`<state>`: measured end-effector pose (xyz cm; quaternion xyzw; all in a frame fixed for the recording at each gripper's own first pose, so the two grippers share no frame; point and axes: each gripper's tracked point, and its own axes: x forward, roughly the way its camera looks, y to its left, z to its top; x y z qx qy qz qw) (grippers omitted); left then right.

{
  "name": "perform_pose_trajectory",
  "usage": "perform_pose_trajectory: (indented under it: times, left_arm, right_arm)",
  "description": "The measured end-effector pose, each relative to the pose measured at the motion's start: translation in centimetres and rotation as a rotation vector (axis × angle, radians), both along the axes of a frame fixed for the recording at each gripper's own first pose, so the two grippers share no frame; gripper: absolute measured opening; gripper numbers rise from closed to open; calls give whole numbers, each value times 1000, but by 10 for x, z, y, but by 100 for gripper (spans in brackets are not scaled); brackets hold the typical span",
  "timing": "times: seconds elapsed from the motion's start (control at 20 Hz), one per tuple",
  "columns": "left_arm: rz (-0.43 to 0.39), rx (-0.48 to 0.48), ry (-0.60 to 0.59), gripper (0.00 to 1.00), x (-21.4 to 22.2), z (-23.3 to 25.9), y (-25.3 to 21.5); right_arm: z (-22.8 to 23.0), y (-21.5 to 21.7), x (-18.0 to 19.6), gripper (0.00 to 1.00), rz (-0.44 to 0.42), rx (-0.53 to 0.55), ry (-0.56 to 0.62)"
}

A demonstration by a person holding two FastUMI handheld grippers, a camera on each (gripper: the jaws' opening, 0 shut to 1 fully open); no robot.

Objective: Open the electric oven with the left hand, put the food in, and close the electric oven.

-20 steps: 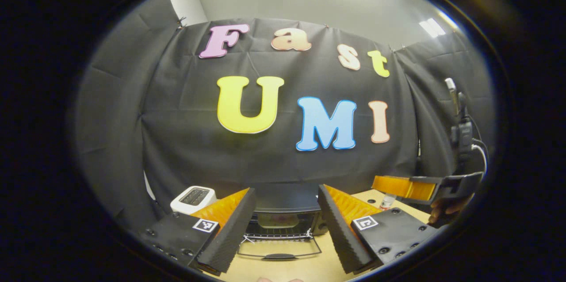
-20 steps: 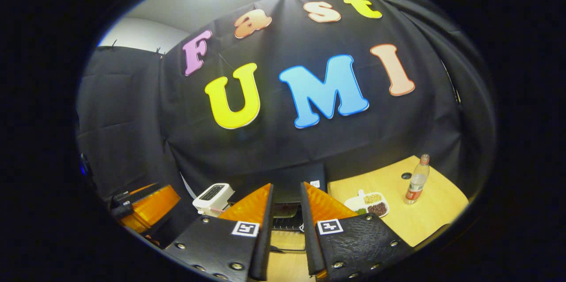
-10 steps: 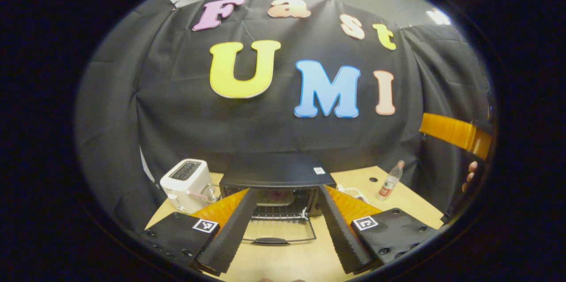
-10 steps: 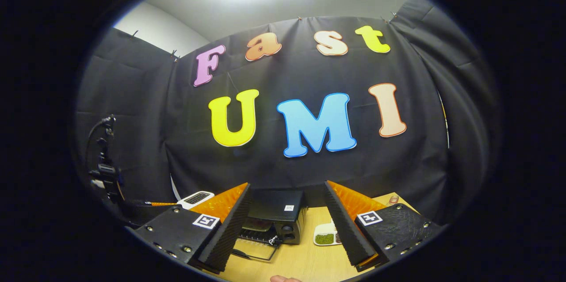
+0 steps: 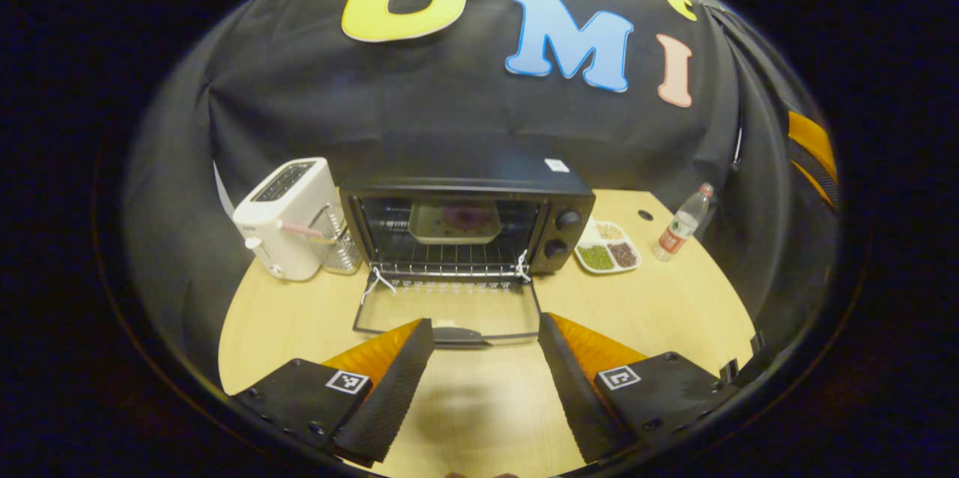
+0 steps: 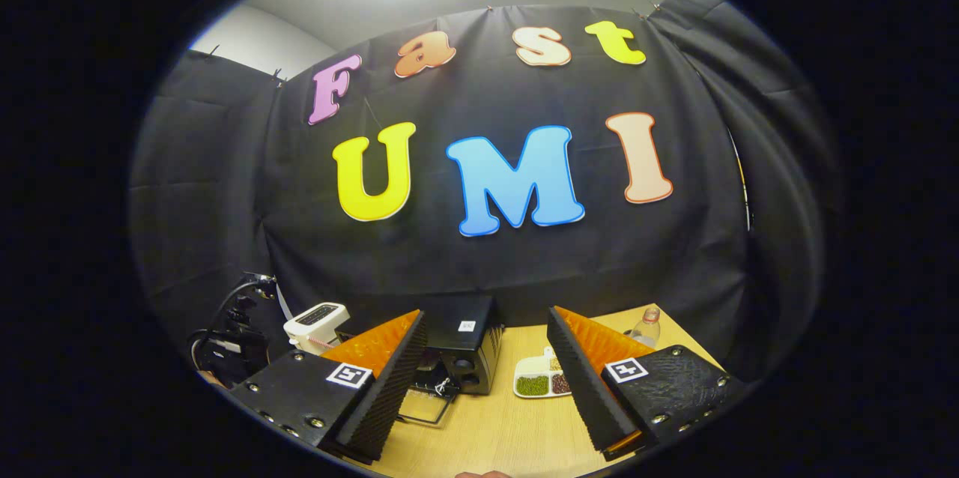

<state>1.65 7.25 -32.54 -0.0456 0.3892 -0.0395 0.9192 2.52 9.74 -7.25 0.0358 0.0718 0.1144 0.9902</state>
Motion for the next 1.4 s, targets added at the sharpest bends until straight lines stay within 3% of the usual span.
perform_pose_trajectory:
  times: [0.2,0.25,0.3,0.7,0.8,0.9,0.95,1.15,1.2,1.25,1.3,1.4]
  left_arm:
    - [-10,13,157,95,-5,-50,4]
    - [-14,9,194,99,-6,-61,4]
    - [-25,2,233,95,-7,-73,3]
    - [-39,40,437,92,-2,-145,15]
    - [-47,52,467,99,2,-158,15]
    - [-58,65,490,92,6,-169,16]
    - [-57,81,488,99,10,-173,19]
    - [-48,82,512,92,15,-182,21]
    - [-50,80,518,99,14,-183,20]
    - [-53,79,515,92,15,-182,20]
    - [-52,77,520,99,14,-181,20]
    - [-52,78,503,95,14,-174,20]
  right_arm:
    - [-17,-17,2,98,-44,3,52]
    - [-19,-21,3,98,-54,1,58]
    - [-22,-26,3,97,-66,-2,64]
    - [-35,-52,5,98,-122,-30,104]
    - [-37,-54,4,98,-129,-36,110]
    - [-39,-58,6,98,-134,-44,119]
    - [-41,-60,6,98,-137,-45,124]
    - [-42,-62,8,98,-146,-50,135]
    - [-44,-62,8,98,-147,-48,137]
    - [-45,-61,8,98,-147,-44,139]
    - [-45,-59,9,98,-147,-43,142]
    - [-45,-56,8,98,-144,-44,141]
